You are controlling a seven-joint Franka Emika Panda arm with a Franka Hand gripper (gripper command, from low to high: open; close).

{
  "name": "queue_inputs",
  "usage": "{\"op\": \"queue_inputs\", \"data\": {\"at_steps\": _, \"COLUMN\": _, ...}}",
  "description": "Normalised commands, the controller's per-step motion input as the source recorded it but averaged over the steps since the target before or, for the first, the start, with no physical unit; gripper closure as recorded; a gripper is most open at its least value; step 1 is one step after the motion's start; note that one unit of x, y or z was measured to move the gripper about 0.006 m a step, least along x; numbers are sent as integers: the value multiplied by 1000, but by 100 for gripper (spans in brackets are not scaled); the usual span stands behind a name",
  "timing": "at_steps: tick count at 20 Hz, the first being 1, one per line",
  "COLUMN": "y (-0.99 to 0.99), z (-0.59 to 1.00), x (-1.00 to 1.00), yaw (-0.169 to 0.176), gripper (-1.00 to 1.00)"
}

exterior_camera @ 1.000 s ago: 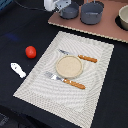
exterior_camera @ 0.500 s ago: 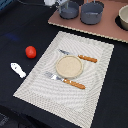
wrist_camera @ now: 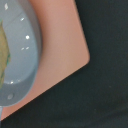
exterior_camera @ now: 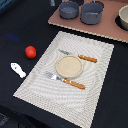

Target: Place the pan onto the stove and place the fish and sausage into the pan.

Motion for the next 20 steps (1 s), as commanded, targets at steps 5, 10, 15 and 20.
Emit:
{"op": "queue_inputs", "data": {"at_steps": 5, "y": -961, "z": 179, "x": -1, "yaw": 0, "gripper": -100}}
{"op": "queue_inputs", "data": {"at_steps": 10, "y": -983, "z": 60, "x": 0, "yaw": 3, "gripper": -100}}
{"op": "queue_inputs", "data": {"at_steps": 15, "y": -937, "z": 0, "x": 0, "yaw": 32, "gripper": -100}}
{"op": "queue_inputs", "data": {"at_steps": 20, "y": -853, "z": -3, "x": 24, "yaw": 89, "gripper": -100}}
